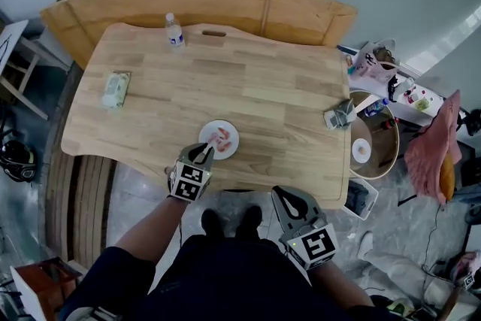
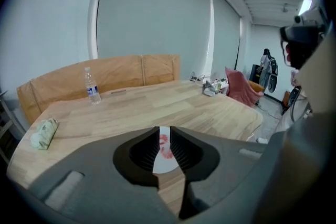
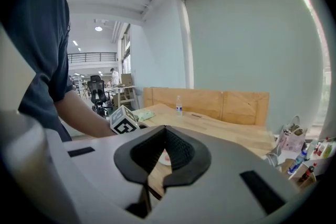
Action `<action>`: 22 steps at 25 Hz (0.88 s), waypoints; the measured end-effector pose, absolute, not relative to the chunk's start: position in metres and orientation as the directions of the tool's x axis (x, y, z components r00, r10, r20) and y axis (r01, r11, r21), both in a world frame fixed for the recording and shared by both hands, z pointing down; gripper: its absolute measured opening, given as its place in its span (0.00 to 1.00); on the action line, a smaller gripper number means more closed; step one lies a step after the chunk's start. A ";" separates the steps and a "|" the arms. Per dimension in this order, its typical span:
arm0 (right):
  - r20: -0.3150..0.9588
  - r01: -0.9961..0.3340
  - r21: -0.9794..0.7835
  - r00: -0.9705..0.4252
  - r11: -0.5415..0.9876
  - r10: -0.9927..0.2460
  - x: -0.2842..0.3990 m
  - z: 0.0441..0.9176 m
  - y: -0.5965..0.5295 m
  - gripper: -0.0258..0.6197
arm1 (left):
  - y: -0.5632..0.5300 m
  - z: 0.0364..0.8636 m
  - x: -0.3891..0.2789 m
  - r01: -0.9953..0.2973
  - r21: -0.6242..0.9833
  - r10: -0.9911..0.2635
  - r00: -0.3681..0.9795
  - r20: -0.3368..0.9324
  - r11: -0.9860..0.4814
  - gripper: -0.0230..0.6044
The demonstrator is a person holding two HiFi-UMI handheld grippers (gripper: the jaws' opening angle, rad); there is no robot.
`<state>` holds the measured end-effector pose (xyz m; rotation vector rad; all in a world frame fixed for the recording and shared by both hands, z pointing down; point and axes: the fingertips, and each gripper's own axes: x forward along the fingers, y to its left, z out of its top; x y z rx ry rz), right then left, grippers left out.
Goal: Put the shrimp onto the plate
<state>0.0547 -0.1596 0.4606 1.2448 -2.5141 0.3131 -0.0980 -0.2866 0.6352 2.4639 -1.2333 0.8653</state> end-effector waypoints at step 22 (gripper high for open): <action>0.264 -0.713 -0.061 -0.687 0.699 -0.677 -0.012 0.437 -0.148 0.05 | -0.153 0.430 -0.056 -0.657 0.050 -0.612 0.725 0.317 -0.752 0.05</action>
